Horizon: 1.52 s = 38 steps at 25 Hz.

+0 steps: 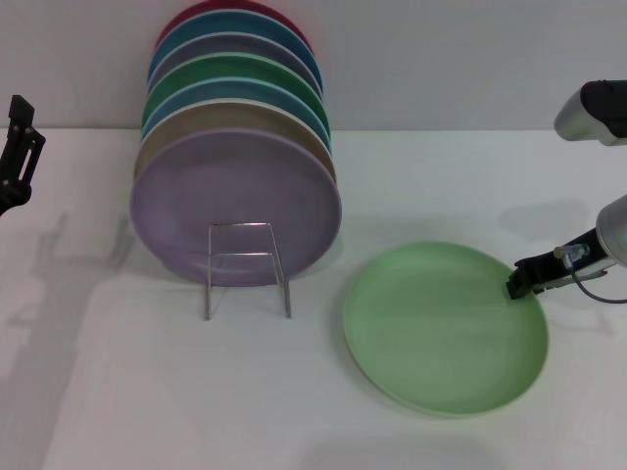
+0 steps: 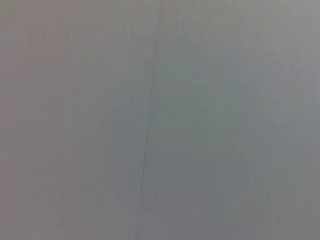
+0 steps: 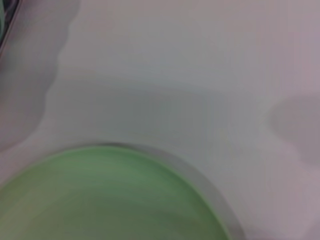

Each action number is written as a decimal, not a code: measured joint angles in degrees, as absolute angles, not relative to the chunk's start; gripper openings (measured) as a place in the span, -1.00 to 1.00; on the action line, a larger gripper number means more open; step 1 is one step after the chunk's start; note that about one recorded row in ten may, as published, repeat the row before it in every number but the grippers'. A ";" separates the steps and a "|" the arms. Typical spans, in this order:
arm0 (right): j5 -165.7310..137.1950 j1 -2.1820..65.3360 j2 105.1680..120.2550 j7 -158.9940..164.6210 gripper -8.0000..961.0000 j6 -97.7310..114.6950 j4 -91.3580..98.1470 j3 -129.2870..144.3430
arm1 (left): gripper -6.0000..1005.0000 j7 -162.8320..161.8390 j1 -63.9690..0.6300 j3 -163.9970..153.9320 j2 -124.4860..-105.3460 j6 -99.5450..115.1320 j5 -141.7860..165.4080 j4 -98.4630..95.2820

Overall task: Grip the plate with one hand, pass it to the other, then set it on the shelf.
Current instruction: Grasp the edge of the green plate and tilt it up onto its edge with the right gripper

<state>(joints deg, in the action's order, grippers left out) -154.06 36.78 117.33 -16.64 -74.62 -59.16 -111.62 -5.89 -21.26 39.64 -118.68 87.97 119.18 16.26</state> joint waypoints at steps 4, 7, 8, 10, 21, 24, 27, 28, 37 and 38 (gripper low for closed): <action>-154.07 36.95 117.33 -17.37 -0.61 -74.13 -58.34 -111.60 | 0.60 -5.89 -21.27 39.64 -118.65 87.98 119.18 16.25; -154.08 37.20 117.28 -17.73 -0.66 -73.90 -57.76 -111.60 | 0.60 -5.89 -21.27 39.64 -118.65 88.18 119.18 16.30; -154.08 37.29 117.26 -17.80 -0.68 -73.89 -57.57 -111.60 | 0.60 -5.89 -21.27 39.64 -118.65 88.28 119.18 16.29; -154.08 37.36 117.25 -17.88 -0.72 -73.83 -57.42 -111.60 | 0.60 -5.89 -21.27 39.64 -118.65 88.40 119.18 16.26; -155.07 37.35 117.31 -20.53 -0.78 -72.41 -57.45 -111.64 | 0.60 -5.89 -21.27 39.64 -118.65 88.42 119.18 16.35; -155.41 37.28 117.32 -20.82 -0.85 -72.06 -57.61 -111.63 | 0.60 -5.89 -21.27 39.64 -118.65 88.42 119.18 16.35; -155.45 36.96 117.47 -21.30 -0.85 -71.59 -58.00 -111.62 | 0.60 -5.89 -21.26 39.64 -118.65 88.42 119.18 16.35; -155.46 36.79 117.55 -21.62 -0.85 -71.40 -58.33 -111.62 | 0.60 -5.89 -21.24 39.63 -118.65 88.42 119.18 16.35; -155.19 33.23 118.94 -25.24 -0.88 -69.32 -68.02 -111.34 | 0.59 -5.89 -21.09 39.64 -118.65 88.48 119.18 16.44; -155.10 32.88 118.95 -25.38 -0.89 -69.07 -69.19 -111.05 | 0.59 -5.89 -21.09 39.64 -118.65 88.49 119.18 16.44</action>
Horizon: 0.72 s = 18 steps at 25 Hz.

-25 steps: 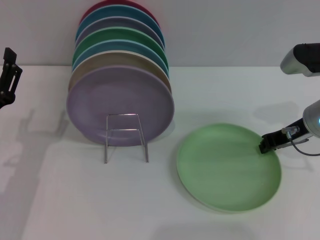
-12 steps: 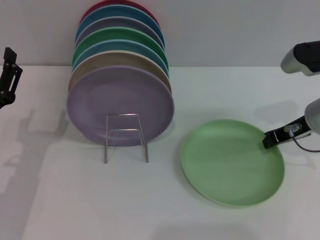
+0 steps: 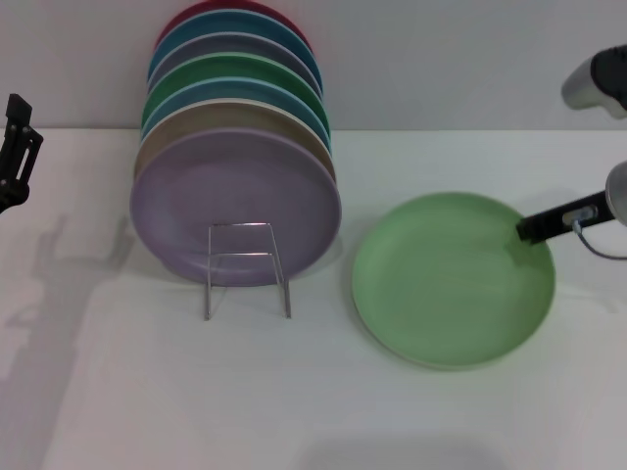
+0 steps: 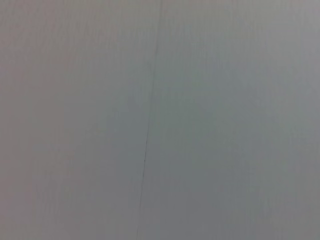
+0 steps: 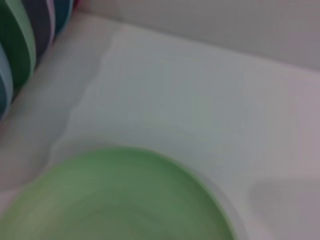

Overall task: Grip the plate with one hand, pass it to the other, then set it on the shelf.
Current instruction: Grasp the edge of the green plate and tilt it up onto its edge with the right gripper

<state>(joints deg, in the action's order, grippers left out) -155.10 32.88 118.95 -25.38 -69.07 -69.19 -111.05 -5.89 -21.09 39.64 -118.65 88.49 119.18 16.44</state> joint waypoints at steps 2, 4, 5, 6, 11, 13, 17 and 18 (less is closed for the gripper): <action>-155.03 32.14 119.00 -25.45 -0.91 -68.69 -71.62 -110.10 | 0.59 -5.89 -21.09 39.64 -118.65 88.57 119.18 16.44; -155.03 31.42 119.00 -25.46 -0.91 -68.49 -73.87 -109.09 | 0.59 -5.89 -21.09 39.63 -118.65 88.65 119.18 16.44; -155.03 31.14 119.00 -25.46 -0.92 -68.42 -75.07 -108.59 | 0.59 -5.88 -21.09 39.63 -118.65 88.68 119.18 16.43; -155.03 30.80 119.00 -25.47 -0.92 -68.30 -76.24 -108.02 | 0.59 -5.89 -21.09 39.63 -118.65 88.73 119.18 16.42; -155.61 29.41 119.00 -25.46 -0.94 -67.54 -80.62 -105.35 | 0.59 -5.89 -21.09 39.63 -118.65 89.25 119.14 16.24; -156.46 28.91 119.00 -25.38 -0.94 -67.17 -82.17 -104.29 | 0.59 -5.89 -21.09 39.64 -118.65 89.28 119.13 16.24; -159.26 27.87 119.08 -24.98 -0.94 -66.37 -84.95 -101.89 | 0.59 -5.88 -21.10 39.64 -118.65 89.32 119.14 16.26; -159.62 27.58 119.10 -24.93 -0.94 -66.21 -85.71 -101.29 | 0.59 -5.88 -21.10 39.64 -118.65 89.32 119.14 16.26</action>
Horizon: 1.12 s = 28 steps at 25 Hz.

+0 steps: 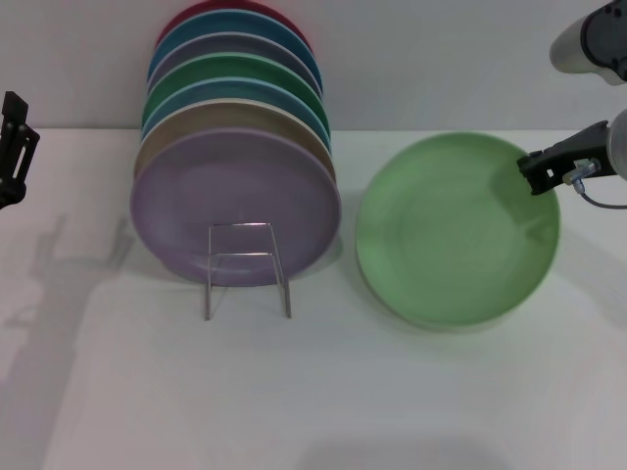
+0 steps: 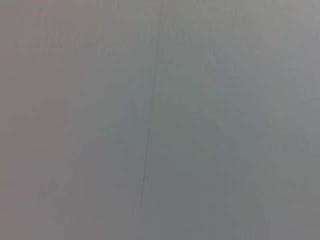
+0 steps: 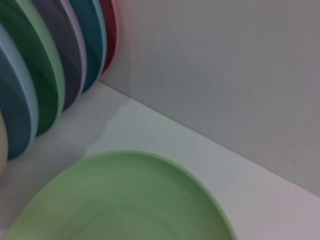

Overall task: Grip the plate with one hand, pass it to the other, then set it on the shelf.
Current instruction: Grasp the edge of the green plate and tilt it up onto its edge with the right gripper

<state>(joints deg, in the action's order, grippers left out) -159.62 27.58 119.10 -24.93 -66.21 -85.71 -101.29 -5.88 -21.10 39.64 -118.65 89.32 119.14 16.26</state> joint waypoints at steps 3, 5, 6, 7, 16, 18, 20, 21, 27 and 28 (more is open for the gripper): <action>-160.60 27.25 119.10 -24.70 -0.94 -66.07 -87.03 -100.66 | 0.59 -5.89 -21.09 39.63 -118.65 89.69 119.15 16.23; -161.39 27.19 119.10 -24.51 -0.94 -65.95 -87.35 -100.55 | 0.59 -5.89 -21.06 39.64 -118.65 89.92 119.15 16.20; -161.74 27.12 119.10 -24.47 -0.94 -65.84 -87.42 -100.50 | 0.59 -5.89 -20.98 39.63 -118.65 90.00 119.16 16.20; -162.06 27.01 119.09 -24.46 -0.94 -65.59 -87.54 -100.33 | 0.59 -5.89 -20.90 39.63 -118.65 90.06 119.16 16.25; -166.80 23.89 119.09 -24.76 -0.94 -59.50 -91.90 -94.96 | 0.58 -5.89 -20.67 39.54 -118.64 90.60 119.19 16.38; -167.15 23.10 119.08 -24.87 -0.94 -57.96 -92.85 -94.16 | 0.58 -5.88 -20.63 39.49 -118.65 90.72 119.18 16.41; -167.20 22.25 119.04 -24.98 -0.94 -56.44 -93.72 -93.46 | 0.58 -5.89 -20.55 39.43 -118.65 90.78 119.18 16.42; -167.22 21.94 119.03 -25.04 -0.94 -55.88 -94.01 -93.20 | 0.58 -5.89 -20.53 39.38 -118.65 90.78 119.18 16.43; -167.26 20.00 119.01 -27.82 -0.94 -50.58 -94.55 -92.89 | 0.58 -5.89 -20.20 39.28 -118.65 90.79 119.18 16.44; -167.26 20.00 119.01 -27.82 -0.94 -50.58 -94.55 -92.89 | 0.58 -5.89 -20.20 39.28 -118.65 90.79 119.18 16.44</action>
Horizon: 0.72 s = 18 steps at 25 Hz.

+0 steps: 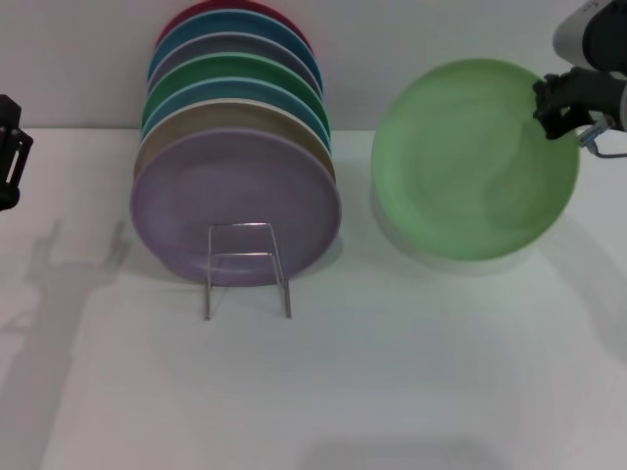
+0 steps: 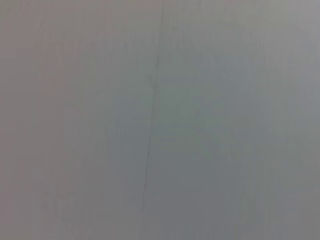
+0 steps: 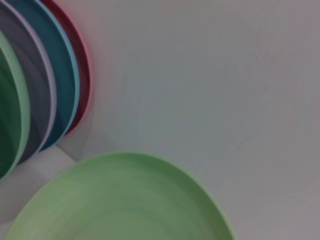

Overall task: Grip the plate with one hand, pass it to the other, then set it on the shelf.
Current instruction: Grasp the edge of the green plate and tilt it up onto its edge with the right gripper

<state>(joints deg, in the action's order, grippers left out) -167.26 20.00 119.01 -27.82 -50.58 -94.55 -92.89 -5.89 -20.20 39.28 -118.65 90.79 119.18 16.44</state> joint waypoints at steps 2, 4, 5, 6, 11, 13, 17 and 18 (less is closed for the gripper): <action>-167.26 19.35 119.03 -28.85 -0.94 -48.51 -94.55 -92.45 | 0.58 -5.89 -20.14 39.28 -118.65 90.81 119.18 16.44; -167.26 18.51 119.02 -30.41 -0.94 -45.34 -94.00 -91.75 | 0.58 -5.89 -20.05 39.28 -118.65 90.85 119.18 16.44; -167.26 18.51 119.02 -30.41 -0.94 -45.34 -94.00 -91.75 | 0.58 -5.89 -20.00 39.28 -118.70 90.86 119.18 16.44; -167.26 18.31 119.03 -30.90 -0.94 -44.34 -93.60 -91.59 | 0.58 -5.89 -20.00 39.28 -118.70 90.86 119.18 16.44; -167.26 16.19 118.99 -32.44 -0.94 -36.69 -91.03 -90.11 | 0.58 -5.89 -19.94 39.28 -118.75 90.88 119.18 16.44; -167.26 15.12 118.99 -33.16 -0.94 -33.07 -89.94 -89.41 | 0.58 -5.89 -19.90 39.28 -118.75 90.88 119.18 16.44; -167.24 13.05 119.06 -33.96 -0.94 -24.56 -87.23 -87.61 | 0.58 -5.89 -19.97 39.28 -118.74 90.88 119.18 16.44; -167.23 12.56 119.08 -34.03 -0.94 -22.33 -86.47 -87.23 | 0.58 -5.89 -19.99 39.28 -118.74 90.88 119.18 16.44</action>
<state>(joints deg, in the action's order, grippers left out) -167.23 12.56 119.08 -34.03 -22.33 -86.47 -87.23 -5.89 -19.99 39.28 -118.74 90.88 119.18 16.44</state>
